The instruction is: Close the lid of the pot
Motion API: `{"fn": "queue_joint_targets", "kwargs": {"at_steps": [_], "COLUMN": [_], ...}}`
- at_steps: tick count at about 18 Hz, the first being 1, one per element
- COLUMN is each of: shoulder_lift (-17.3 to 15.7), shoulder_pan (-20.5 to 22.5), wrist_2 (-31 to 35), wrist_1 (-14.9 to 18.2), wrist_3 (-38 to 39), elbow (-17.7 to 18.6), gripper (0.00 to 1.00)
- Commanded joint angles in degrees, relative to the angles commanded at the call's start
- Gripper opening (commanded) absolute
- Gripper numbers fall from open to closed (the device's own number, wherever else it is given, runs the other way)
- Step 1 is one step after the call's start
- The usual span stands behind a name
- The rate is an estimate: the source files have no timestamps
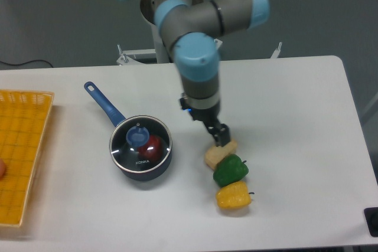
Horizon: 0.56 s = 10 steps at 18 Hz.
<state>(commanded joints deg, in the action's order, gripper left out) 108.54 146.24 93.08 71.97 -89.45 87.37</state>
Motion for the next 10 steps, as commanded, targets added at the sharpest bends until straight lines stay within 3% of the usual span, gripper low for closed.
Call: {"fn": "queue_joint_targets", "kwargs": {"at_steps": [3,10], "shoulder_lift": [0.6,2.1], "shoulder_pan": [2.6,6.2], "wrist_2": [-0.3,-3.2], "wrist_1": [0.6,0.9], "wrist_3": [-4.6,-7.0], "elbow": [-0.9,-1.9], "gripper": [1.0,1.0]}}
